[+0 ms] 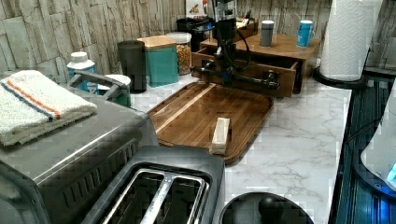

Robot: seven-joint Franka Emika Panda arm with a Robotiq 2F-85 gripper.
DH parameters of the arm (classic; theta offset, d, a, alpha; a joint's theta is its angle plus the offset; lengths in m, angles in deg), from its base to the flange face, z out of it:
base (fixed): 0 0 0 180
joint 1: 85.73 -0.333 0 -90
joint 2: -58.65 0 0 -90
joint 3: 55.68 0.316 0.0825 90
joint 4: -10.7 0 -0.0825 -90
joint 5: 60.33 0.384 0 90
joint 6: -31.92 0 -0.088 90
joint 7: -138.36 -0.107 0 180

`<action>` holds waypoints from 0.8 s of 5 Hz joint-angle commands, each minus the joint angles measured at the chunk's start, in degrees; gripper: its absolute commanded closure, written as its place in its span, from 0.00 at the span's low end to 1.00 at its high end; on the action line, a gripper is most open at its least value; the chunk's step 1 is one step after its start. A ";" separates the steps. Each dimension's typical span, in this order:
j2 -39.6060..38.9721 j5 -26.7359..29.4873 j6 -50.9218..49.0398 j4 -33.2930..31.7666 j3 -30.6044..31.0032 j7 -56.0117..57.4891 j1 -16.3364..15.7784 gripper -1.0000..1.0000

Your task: Close the drawer.

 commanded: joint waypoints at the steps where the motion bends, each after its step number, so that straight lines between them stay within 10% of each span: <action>1: -8.51 6.81 2.25 20.52 -8.68 19.69 13.00 1.00; 4: -0.76 -0.92 6.66 10.61 -10.39 9.21 8.94 1.00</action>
